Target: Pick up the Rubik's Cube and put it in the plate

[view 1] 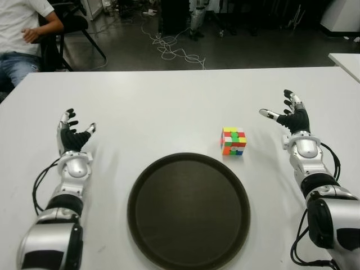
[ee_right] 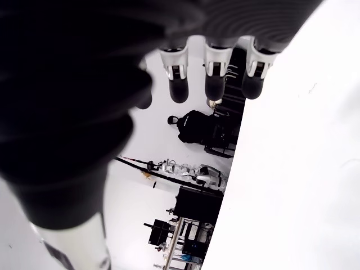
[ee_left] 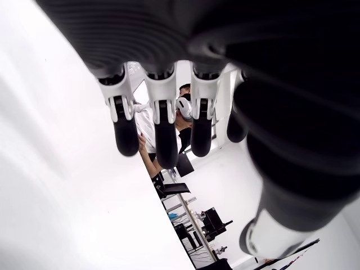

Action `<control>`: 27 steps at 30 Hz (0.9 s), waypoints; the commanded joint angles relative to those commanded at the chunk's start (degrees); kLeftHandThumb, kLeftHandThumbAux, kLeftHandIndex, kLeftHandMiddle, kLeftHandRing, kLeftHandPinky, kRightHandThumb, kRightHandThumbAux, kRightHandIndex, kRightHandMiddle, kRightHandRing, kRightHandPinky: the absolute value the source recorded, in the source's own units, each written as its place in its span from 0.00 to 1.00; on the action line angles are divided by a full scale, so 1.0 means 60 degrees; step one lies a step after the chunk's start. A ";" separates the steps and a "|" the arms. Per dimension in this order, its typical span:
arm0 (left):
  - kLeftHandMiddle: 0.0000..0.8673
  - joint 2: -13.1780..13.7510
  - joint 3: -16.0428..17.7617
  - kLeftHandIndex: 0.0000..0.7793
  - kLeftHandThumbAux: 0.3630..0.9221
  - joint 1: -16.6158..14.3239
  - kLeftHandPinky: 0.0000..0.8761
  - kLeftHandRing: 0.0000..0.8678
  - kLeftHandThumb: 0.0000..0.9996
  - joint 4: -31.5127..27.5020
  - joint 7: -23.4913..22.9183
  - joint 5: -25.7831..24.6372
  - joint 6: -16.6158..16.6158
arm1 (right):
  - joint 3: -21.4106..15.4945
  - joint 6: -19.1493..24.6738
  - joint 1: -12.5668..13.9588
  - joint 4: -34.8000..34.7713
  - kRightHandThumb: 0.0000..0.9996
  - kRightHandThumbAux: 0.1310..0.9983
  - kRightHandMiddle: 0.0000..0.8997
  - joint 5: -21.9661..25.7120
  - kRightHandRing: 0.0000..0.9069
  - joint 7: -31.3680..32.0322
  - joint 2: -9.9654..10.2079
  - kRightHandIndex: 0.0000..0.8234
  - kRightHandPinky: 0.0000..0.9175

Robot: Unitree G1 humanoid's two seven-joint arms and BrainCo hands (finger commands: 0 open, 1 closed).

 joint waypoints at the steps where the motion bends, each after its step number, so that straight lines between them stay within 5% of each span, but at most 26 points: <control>1: 0.21 -0.0002 -0.0001 0.20 0.78 0.0001 0.22 0.22 0.02 -0.0002 0.0001 -0.0002 -0.0002 | -0.0002 0.0005 -0.0001 0.0000 0.00 0.82 0.02 0.0002 0.01 -0.0003 0.0001 0.02 0.02; 9: 0.23 -0.0031 0.0003 0.18 0.78 -0.0009 0.30 0.26 0.00 -0.0024 0.0012 -0.0029 0.0065 | -0.0028 0.0060 -0.0007 0.0003 0.00 0.82 0.02 0.0037 0.01 -0.0011 0.0009 0.03 0.02; 27: 0.22 -0.0031 -0.0009 0.20 0.73 0.0011 0.25 0.23 0.01 -0.0057 0.0007 -0.0023 0.0029 | 0.0046 0.0054 0.0007 0.0001 0.00 0.80 0.02 -0.0033 0.01 -0.0015 -0.0009 0.02 0.01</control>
